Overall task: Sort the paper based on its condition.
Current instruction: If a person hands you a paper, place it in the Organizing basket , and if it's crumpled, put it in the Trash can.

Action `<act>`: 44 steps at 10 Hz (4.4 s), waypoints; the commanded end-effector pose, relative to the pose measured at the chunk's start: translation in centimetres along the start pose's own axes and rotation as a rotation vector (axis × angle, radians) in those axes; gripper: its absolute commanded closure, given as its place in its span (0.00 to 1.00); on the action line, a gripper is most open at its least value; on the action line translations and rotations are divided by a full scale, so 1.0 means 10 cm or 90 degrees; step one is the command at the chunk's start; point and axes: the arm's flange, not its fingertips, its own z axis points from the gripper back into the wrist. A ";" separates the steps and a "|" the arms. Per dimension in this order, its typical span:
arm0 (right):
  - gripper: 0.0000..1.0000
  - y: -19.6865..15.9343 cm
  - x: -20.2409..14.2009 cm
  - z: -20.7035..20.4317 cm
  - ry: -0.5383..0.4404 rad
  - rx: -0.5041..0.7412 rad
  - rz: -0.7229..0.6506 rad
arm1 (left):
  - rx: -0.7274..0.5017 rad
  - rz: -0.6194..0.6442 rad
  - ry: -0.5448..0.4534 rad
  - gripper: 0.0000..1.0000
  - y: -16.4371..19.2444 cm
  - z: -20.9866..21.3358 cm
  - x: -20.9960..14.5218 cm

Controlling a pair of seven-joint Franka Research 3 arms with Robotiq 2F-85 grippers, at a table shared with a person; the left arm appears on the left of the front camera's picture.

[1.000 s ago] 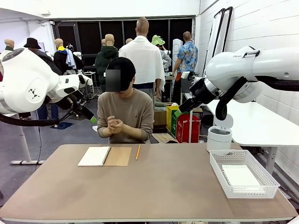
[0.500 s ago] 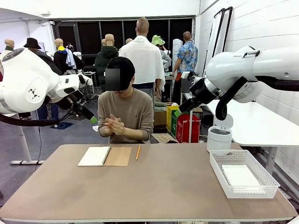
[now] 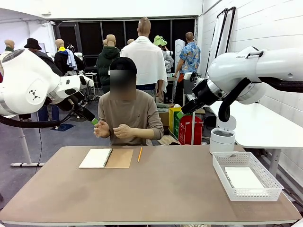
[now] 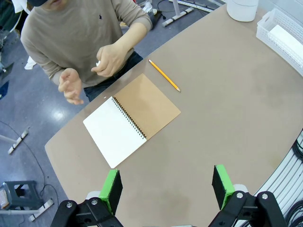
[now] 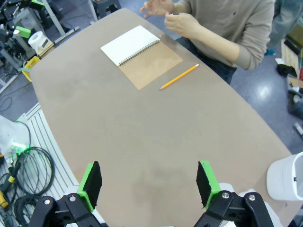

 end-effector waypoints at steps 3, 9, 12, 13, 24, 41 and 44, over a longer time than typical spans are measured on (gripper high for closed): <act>0.00 0.00 0.00 0.00 0.000 0.000 0.000 | -0.004 -0.001 -0.007 0.00 0.01 0.01 0.00; 0.00 0.00 0.00 0.00 0.000 0.000 0.000 | -0.004 -0.001 -0.007 0.00 0.01 0.01 0.00; 0.00 0.00 0.00 0.00 0.000 0.000 0.000 | -0.004 -0.001 -0.007 0.00 0.01 0.01 0.00; 0.00 0.00 0.00 0.00 0.000 0.000 0.000 | -0.004 -0.001 -0.007 0.00 0.01 0.01 0.00; 0.00 0.18 0.22 -0.77 0.123 -0.006 0.042 | -0.004 -0.001 -0.007 0.00 0.01 0.01 0.00; 0.00 0.37 -0.02 -2.34 0.222 0.003 0.095 | -0.004 -0.001 -0.007 0.00 0.01 0.01 0.00; 0.00 0.43 -0.06 -2.70 0.263 0.022 0.093 | -0.004 -0.001 -0.007 0.00 0.01 0.01 0.00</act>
